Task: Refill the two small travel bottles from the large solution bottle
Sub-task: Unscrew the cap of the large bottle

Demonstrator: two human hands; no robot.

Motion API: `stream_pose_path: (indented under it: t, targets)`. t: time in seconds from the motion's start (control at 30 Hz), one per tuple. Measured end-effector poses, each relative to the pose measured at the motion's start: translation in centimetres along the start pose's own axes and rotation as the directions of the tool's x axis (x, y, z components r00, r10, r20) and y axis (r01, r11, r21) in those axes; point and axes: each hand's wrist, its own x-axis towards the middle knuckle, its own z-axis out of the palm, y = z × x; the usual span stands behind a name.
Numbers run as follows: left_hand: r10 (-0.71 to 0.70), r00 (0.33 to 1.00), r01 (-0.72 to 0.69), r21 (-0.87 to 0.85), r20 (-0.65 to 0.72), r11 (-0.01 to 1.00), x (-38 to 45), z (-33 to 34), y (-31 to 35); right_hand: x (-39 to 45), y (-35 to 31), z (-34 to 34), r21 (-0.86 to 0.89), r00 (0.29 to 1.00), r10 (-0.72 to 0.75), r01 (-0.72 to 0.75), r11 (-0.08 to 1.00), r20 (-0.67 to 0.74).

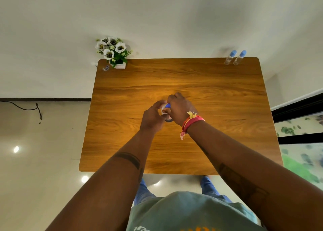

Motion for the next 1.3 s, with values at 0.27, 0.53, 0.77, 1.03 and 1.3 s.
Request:
stream_pose_path:
  t: [0.27,0.53,0.77,1.03,1.3]
  targets:
    - [0.005,1.0,-0.005,-0.001,0.013,1.0,-0.1,-0.2,0.3,0.5,-0.4,-0.3,-0.11,0.988,-0.13,0.139,0.984,0.086]
    - [0.012,1.0,-0.012,-0.011,-0.018,1.0,-0.1,0.1,-0.2,-0.9,-0.7,0.1,0.013,0.998,0.052,-0.052,0.999,-0.027]
    - [0.011,1.0,-0.011,0.01,0.008,1.0,0.3,0.1,-0.4,-1.0,-0.6,0.0,-0.069,0.999,-0.038,0.039,0.997,0.015]
    - [0.017,1.0,-0.017,0.003,-0.001,1.0,0.0,0.1,-0.4,-1.2,-0.8,0.3,0.042,0.997,0.061,-0.059,0.997,-0.057]
    - [0.027,1.0,-0.028,0.011,0.013,1.0,0.0,-0.1,-0.2,-1.0,-1.0,0.4,-0.025,1.0,-0.022,0.022,0.999,-0.018]
